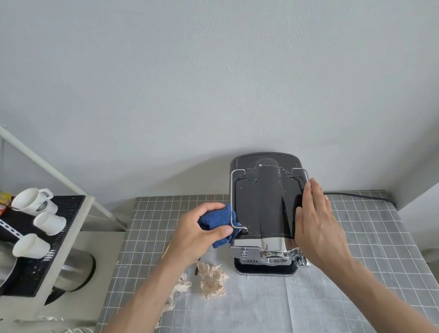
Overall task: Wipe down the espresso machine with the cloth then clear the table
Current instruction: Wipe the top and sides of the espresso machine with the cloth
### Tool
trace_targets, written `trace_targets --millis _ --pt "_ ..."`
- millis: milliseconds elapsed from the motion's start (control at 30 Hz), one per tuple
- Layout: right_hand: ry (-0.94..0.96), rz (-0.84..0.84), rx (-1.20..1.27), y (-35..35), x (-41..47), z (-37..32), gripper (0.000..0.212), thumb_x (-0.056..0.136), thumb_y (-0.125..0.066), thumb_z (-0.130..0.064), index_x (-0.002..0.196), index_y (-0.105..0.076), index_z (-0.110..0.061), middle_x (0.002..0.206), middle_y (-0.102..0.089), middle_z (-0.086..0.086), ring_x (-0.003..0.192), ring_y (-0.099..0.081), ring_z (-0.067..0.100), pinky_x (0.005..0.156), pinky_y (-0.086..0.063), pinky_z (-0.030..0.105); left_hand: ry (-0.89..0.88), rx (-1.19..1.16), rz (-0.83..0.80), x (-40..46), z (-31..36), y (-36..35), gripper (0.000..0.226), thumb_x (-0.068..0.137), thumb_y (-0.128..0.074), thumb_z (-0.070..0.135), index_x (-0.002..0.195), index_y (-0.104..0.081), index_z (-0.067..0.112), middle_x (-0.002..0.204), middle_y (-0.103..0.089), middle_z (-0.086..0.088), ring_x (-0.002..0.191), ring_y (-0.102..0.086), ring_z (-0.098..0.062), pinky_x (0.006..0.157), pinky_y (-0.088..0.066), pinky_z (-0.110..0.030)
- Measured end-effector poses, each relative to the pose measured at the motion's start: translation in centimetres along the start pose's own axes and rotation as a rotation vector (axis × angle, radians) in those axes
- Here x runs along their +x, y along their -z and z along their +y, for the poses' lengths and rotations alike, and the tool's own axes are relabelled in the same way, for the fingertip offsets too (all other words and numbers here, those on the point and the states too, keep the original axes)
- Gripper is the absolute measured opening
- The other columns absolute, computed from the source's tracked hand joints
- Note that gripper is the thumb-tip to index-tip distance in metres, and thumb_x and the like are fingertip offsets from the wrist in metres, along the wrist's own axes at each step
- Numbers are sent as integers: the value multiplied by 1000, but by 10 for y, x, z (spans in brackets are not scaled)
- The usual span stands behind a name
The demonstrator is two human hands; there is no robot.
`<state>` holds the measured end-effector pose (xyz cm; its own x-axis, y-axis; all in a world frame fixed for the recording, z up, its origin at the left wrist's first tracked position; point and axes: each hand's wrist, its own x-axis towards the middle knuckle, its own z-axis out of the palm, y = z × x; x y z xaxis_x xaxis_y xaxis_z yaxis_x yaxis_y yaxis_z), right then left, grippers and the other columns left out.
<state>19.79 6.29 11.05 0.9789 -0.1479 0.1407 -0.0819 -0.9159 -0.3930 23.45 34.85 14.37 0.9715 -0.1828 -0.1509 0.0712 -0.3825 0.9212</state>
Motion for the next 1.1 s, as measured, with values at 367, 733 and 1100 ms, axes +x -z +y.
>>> trace_targets --millis 367,733,1100 --pt "-28 8 22 1 -2 -3 57 107 -32 -15 159 -14 1 169 -12 17 156 -12 29 123 -27 47 23 53 125 7 0 -25 49 68 -94 50 103 -67 32 101 -71 14 91 -66 2 77 -52 -13" --pt "-23 -2 62 0 -2 -2 57 108 -28 -17 160 -11 -2 170 -6 14 157 -5 23 126 -21 46 31 2 207 2 2 -32 40 75 -91 49 99 -66 28 85 -72 11 76 -68 -2 66 -55 -18" --pt "-26 17 80 0 -3 -2 58 108 -30 -20 160 -13 -3 170 -10 13 157 -11 25 118 -36 52 -127 105 -16 -16 -28 -12 26 96 -74 34 122 -76 37 129 -58 18 123 -60 -7 103 -48 -25"
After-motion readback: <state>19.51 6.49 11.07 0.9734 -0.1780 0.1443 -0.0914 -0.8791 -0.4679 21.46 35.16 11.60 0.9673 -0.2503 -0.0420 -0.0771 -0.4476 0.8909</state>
